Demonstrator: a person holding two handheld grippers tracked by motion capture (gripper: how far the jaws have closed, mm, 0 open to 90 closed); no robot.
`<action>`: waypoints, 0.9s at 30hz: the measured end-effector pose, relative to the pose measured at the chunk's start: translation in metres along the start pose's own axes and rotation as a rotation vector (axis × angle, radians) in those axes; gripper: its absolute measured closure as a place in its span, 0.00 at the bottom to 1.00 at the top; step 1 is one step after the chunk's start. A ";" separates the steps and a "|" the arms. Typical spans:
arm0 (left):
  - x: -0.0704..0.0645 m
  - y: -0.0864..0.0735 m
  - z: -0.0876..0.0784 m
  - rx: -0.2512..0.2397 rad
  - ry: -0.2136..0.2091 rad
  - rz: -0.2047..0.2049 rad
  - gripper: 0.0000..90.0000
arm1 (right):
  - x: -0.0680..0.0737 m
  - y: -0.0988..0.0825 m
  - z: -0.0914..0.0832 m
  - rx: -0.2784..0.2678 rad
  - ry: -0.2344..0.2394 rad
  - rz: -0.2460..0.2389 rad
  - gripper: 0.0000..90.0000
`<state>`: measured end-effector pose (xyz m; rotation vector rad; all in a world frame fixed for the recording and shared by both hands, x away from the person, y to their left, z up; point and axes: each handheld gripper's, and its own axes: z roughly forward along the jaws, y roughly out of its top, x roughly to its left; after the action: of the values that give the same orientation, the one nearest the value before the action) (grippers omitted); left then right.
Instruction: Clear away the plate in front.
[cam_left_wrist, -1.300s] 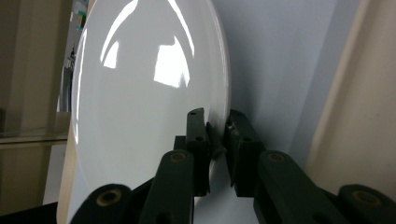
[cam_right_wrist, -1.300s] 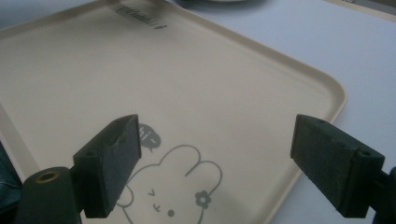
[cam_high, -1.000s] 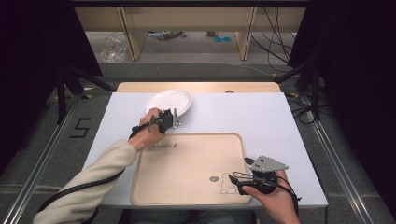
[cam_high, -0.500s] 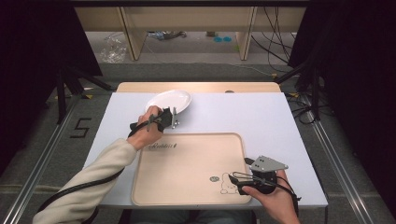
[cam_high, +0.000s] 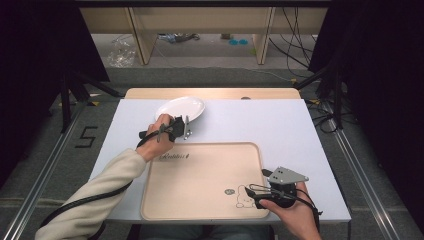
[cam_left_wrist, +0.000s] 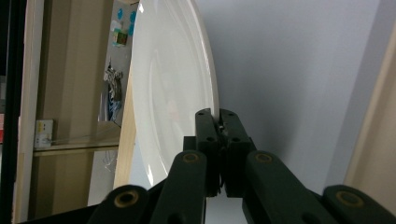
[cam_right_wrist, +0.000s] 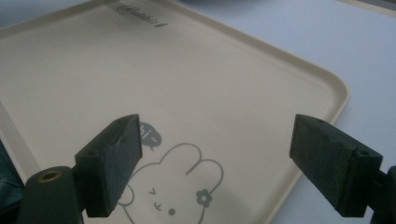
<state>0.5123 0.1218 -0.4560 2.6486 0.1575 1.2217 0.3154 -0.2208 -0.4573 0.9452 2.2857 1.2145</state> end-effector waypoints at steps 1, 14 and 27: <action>0.000 0.000 0.000 0.004 -0.001 0.004 0.98 | 0.000 0.000 0.000 -0.001 0.000 0.001 0.20; 0.000 -0.001 -0.002 0.016 0.009 0.011 0.98 | 0.000 0.000 0.000 -0.001 0.001 0.000 0.20; -0.001 0.002 -0.006 0.001 0.008 0.001 0.98 | 0.000 0.000 0.000 -0.002 0.002 0.002 0.20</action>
<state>0.5071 0.1206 -0.4524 2.6459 0.1579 1.2326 0.3152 -0.2207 -0.4570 0.9460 2.2855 1.2188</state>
